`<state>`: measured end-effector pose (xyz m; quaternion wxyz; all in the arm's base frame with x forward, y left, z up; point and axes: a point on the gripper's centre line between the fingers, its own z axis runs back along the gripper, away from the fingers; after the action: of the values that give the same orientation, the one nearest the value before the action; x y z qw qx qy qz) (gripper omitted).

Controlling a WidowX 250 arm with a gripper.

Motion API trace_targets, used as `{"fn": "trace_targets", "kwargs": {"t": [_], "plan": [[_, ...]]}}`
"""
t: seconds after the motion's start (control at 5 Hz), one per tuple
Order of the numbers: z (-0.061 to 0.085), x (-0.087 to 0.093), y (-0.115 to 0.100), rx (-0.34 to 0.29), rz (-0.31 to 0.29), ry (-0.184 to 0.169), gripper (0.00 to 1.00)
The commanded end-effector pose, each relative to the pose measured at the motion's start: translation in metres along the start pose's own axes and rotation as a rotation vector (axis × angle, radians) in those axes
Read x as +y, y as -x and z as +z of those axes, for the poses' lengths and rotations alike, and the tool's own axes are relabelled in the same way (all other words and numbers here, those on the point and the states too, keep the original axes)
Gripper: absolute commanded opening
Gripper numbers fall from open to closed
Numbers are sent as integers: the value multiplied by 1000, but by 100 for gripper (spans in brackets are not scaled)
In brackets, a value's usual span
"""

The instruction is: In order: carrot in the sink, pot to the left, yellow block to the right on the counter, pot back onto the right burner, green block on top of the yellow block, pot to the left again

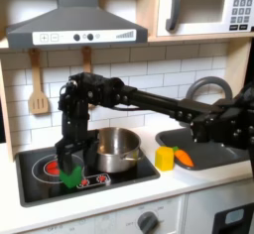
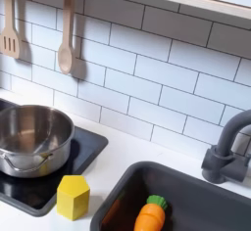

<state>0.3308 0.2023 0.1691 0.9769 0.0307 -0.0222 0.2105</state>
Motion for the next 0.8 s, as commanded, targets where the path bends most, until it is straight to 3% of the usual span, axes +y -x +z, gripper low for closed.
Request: {"fn": "trace_targets", "kwargs": {"t": [0.0, 0.6], "plan": [[-3, 9, -7, 13, 60, -2, 100], [-2, 19, -8, 18, 123, 2, 100]]}}
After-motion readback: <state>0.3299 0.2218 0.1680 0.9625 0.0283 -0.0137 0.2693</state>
